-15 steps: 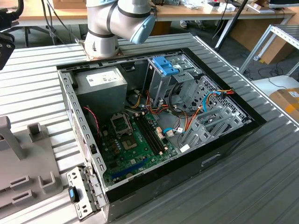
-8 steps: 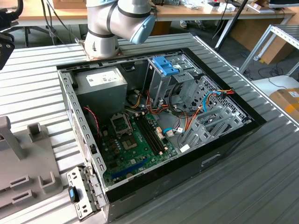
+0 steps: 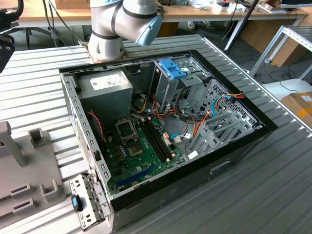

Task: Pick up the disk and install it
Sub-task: 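Reach for the disk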

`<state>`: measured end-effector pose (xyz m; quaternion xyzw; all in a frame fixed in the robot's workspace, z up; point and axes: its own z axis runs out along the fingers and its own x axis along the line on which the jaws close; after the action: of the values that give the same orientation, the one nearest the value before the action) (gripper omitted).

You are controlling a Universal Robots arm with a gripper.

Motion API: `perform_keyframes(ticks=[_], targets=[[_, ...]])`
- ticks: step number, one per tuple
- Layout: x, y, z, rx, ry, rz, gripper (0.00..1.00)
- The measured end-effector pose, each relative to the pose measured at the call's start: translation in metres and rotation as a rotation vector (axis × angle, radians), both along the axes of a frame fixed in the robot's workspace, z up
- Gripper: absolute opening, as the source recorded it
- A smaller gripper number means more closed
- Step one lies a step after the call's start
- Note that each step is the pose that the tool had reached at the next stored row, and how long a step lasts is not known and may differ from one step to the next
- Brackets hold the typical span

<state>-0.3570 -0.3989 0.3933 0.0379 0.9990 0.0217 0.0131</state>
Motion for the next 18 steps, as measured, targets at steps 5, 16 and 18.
perform_keyframes(ticks=[5,16,18], targets=[[-0.0062,0.0000,0.0000,0.0000,0.0000,0.000,0.11],[-0.0158,0.0000,0.0000,0.0000,0.0000,0.000,0.11],[-0.0216,0.0000,0.0000,0.0001,0.0000,0.000,0.11]])
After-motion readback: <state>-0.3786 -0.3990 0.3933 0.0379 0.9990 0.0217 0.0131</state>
